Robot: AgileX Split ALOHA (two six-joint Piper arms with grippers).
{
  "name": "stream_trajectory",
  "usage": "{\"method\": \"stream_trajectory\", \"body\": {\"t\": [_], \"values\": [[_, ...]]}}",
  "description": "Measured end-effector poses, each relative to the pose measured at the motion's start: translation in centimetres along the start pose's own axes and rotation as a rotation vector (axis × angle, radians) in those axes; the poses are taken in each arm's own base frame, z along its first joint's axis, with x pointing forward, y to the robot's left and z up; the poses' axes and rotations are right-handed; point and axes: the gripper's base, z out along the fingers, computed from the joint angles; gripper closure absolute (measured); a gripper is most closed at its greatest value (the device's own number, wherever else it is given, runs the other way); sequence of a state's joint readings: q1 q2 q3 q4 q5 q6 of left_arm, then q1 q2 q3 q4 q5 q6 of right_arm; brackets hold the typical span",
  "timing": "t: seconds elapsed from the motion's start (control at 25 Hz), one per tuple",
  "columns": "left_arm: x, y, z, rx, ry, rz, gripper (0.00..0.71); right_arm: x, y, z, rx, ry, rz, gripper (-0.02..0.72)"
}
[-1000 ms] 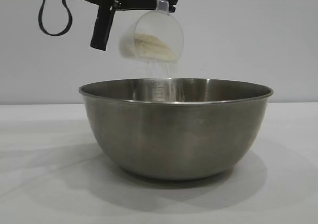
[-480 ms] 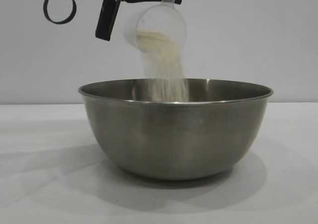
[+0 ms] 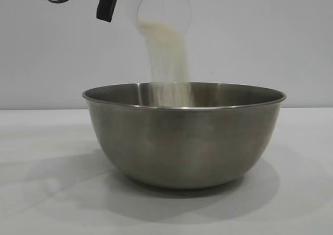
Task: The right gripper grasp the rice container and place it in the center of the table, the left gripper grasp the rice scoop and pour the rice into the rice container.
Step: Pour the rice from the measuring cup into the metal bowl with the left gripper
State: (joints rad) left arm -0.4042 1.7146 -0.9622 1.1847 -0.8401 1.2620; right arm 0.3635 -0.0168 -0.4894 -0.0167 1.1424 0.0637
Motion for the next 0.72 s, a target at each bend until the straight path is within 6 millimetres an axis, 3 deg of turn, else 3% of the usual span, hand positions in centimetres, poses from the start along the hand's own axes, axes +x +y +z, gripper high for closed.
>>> {"method": "stream_trajectory", "body": {"t": [0.72], "values": [[0.09,0.81,-0.49,0.007,-0.007,0.1,0.71,0.0,0.0,0.0,0.0,0.0,0.0,0.445]]}}
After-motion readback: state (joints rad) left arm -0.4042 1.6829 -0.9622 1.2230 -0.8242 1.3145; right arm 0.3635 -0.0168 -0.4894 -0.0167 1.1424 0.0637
